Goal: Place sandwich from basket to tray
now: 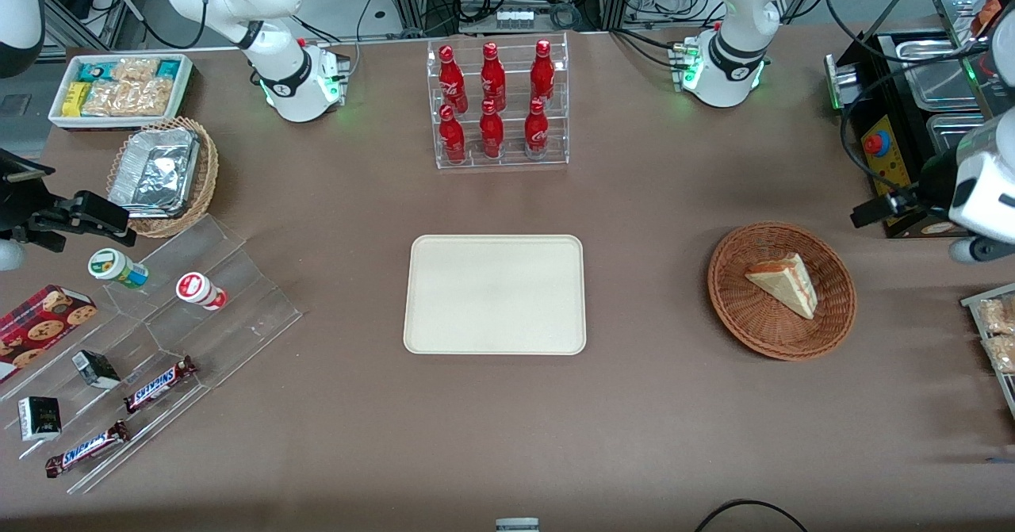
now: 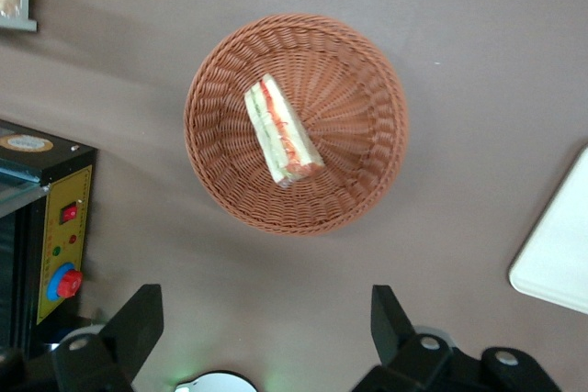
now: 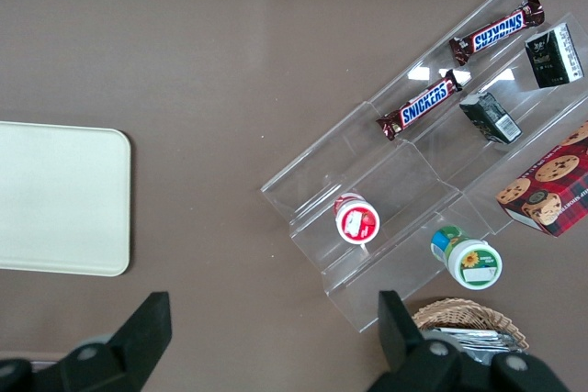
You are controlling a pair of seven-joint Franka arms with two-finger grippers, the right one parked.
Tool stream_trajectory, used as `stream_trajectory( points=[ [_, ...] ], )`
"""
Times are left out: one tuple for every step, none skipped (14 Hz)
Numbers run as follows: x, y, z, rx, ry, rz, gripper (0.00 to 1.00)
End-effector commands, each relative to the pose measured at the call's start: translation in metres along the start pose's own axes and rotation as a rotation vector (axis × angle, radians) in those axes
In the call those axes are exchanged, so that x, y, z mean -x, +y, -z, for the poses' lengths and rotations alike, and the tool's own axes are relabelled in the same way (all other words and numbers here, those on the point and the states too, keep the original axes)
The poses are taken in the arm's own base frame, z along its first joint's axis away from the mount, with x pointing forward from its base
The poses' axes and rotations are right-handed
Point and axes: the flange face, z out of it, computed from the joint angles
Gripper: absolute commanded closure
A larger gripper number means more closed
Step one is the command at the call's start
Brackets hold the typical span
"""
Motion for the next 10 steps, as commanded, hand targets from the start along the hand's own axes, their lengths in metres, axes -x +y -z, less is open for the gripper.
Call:
stream_trajectory(
  points=[
    [-0.015, -0.008, -0.046, -0.014, -0.01, 0.106, 0.0],
    [-0.019, -0.008, -0.067, -0.009, 0.001, 0.152, 0.0],
    [-0.023, -0.008, -0.085, 0.001, 0.025, 0.205, 0.0],
    [-0.024, -0.007, -0.104, 0.007, 0.037, 0.244, 0.0],
    [-0.026, -0.01, -0.126, 0.011, 0.042, 0.289, 0.0],
    [-0.027, -0.01, -0.15, 0.019, 0.057, 0.335, 0.0],
    [-0.027, -0.01, -0.17, 0.035, 0.078, 0.397, 0.0],
    [-0.028, -0.01, -0.186, 0.048, 0.095, 0.451, 0.0],
    [-0.029, -0.008, -0.199, 0.059, 0.099, 0.489, 0.0],
    [-0.033, -0.007, -0.211, 0.064, 0.086, 0.53, 0.0]
  ],
)
